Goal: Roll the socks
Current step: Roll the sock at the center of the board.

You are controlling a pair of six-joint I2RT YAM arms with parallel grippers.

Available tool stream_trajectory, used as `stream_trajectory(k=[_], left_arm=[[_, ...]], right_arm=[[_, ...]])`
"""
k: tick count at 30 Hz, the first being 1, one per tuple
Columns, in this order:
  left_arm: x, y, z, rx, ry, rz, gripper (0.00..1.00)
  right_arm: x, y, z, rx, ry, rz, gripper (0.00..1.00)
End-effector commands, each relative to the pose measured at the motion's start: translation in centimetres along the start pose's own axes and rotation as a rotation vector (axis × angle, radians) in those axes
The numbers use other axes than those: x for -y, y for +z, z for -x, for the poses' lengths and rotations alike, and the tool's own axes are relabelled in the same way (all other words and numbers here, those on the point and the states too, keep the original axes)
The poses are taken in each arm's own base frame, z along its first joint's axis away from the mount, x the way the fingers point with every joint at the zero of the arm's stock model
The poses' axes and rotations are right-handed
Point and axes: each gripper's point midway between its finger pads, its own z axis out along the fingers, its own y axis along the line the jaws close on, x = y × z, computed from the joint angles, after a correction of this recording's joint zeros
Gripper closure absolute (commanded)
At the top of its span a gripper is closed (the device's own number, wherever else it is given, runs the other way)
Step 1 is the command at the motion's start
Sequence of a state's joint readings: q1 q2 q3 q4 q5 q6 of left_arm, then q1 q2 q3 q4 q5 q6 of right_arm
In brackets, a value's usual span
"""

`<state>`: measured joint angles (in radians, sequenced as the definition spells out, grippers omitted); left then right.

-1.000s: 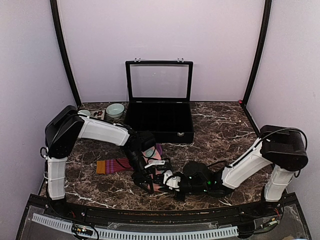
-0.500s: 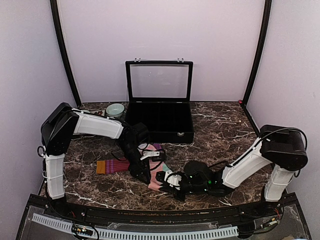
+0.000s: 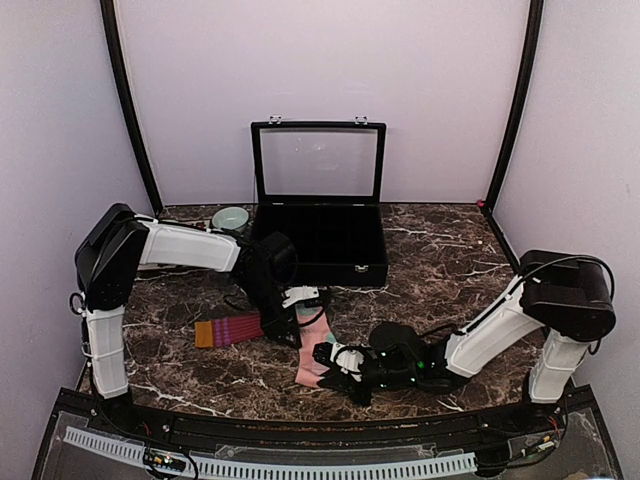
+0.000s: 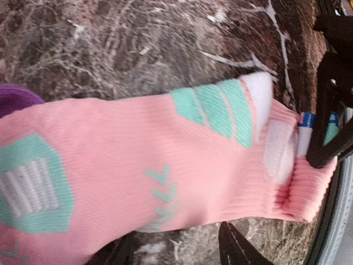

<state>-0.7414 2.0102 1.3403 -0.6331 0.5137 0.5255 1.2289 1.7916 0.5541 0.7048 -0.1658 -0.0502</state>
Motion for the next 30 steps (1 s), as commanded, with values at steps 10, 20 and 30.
stream_trajectory(k=[10,20,30], left_arm=[[-2.9,-0.1,2.6,0.03,0.015,0.16,0.43],[-2.1,-4.9,-2.8,-0.007,0.04,0.255,0.38],[2.0,-8.6,-1.7,0.149,0.18,0.195,0.36]], right_arm=[[-1.8,-0.3,-9.0,-0.349,0.294,0.079,1.0],[0.0,-0.8,-12.7,-0.475,0.565,0.076,1.0],[1.1,-1.6,-15.5,-0.537,0.729,0.073,1.0]])
